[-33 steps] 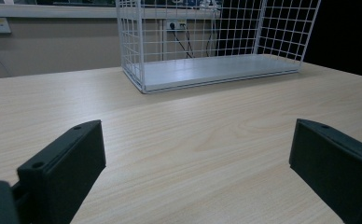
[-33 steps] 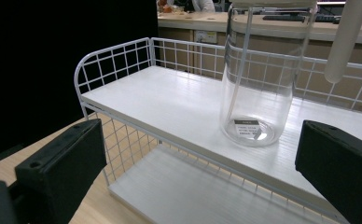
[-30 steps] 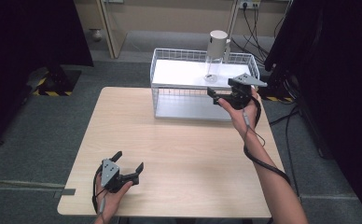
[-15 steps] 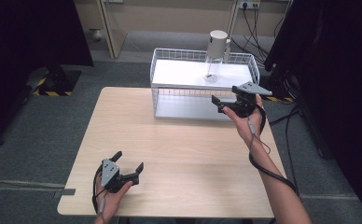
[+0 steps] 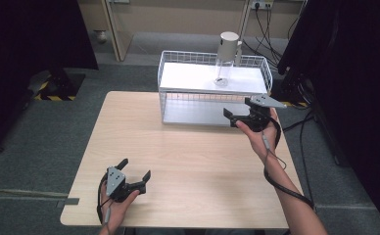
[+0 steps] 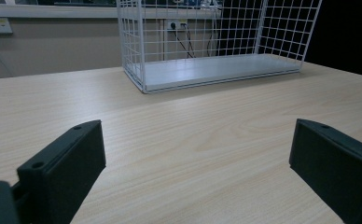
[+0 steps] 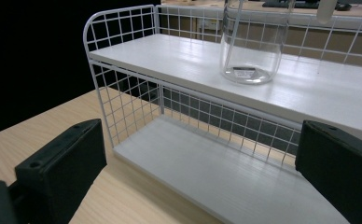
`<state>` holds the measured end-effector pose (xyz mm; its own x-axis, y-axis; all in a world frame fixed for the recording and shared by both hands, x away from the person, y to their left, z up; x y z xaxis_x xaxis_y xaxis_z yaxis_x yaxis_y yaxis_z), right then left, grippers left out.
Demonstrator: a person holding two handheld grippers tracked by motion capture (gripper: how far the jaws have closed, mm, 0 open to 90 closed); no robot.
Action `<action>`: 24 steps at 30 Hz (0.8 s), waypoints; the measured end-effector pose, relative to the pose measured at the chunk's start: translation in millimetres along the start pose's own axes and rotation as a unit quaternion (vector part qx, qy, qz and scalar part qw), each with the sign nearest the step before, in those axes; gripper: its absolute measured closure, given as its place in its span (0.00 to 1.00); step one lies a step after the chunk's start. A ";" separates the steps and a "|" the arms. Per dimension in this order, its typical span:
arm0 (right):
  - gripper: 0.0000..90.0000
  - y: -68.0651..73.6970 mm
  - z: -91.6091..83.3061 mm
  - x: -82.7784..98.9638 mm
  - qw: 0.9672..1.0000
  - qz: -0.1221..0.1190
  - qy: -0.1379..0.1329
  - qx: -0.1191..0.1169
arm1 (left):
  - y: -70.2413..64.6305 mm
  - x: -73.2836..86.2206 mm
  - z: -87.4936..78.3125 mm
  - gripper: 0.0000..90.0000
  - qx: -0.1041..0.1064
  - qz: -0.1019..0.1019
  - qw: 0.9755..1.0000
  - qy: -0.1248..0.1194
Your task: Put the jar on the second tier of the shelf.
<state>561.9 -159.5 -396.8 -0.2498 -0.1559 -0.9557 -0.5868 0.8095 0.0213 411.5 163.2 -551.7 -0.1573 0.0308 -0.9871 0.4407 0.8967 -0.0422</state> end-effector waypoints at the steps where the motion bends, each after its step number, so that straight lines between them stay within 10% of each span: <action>1: 0.02 0.3 -1.0 1.7 1.000 0.001 0.000 0.000 | 0.0 0.0 0.0 0.03 0.000 0.000 1.000 0.000; 24: 0.02 -9.6 -29.7 39.5 1.000 0.020 0.003 0.007 | -0.1 0.1 0.0 0.03 -0.001 0.001 1.000 0.001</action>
<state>534.8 -190.2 -426.0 -0.2763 -0.1268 -0.9527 -0.5659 0.8227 0.0547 411.4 163.1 -551.8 -0.1576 0.0328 -0.9870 0.4390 0.8976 -0.0402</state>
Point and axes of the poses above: each handheld gripper's, and its own axes: z roughly forward along the jaws, x roughly out of its underside, y roughly to its left, the point moved 10 cm from there along z, roughly forward along the jaws
